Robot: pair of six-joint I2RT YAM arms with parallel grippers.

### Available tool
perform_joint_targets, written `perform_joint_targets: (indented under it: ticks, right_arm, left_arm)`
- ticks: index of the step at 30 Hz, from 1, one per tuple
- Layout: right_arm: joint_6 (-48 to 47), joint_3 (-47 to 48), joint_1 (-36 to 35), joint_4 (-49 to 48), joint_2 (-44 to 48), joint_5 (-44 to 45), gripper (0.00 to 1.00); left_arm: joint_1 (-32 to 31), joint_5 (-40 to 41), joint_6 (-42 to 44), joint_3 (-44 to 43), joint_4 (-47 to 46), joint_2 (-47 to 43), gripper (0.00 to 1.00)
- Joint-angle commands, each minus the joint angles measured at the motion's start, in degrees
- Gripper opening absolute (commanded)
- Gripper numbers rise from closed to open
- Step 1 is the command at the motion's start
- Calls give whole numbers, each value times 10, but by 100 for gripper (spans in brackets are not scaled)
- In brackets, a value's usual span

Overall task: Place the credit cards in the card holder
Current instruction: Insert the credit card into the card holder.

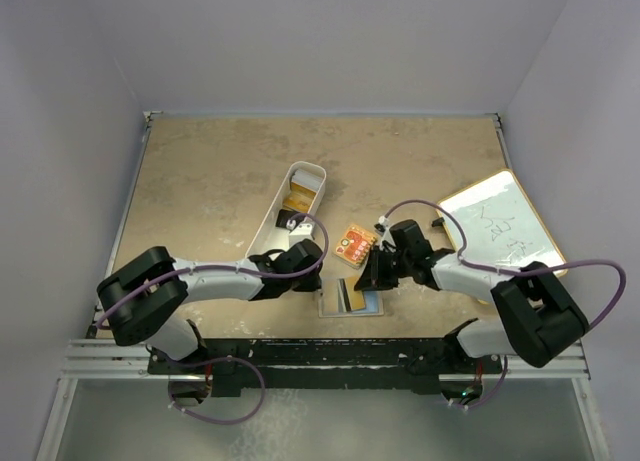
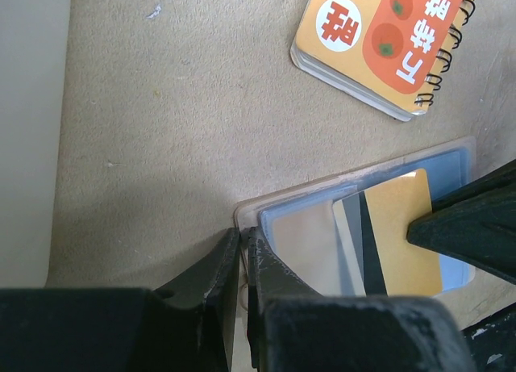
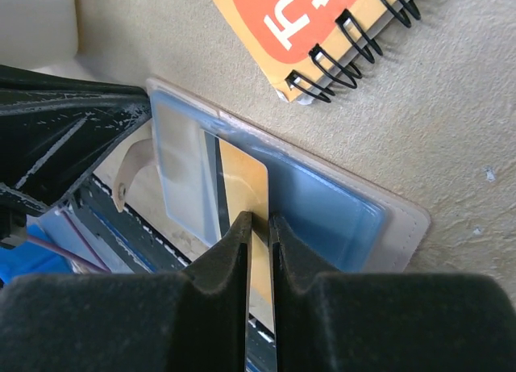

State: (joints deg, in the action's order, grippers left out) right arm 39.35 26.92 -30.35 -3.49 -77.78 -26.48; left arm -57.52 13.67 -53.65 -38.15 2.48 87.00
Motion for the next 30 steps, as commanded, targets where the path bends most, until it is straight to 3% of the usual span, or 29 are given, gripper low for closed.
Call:
perform_joint_targets:
  ticks: [1, 13, 18, 30]
  right_arm:
    - [38, -16, 1, -49, 15, 18, 14]
    - [109, -65, -1, -106, 60, 69, 14]
    - [142, -92, -20, -138, 73, 82, 19]
    - [116, -61, -34, -17, 129, 136, 34]
  left_arm:
    - [-6, -9, -13, -17, -3, 13, 5]
    - [-7, -5, -25, -25, 12, -9, 4]
    - [-7, -7, -28, -24, 8, -10, 3]
    - [-7, 8, -34, -12, 16, -44, 4]
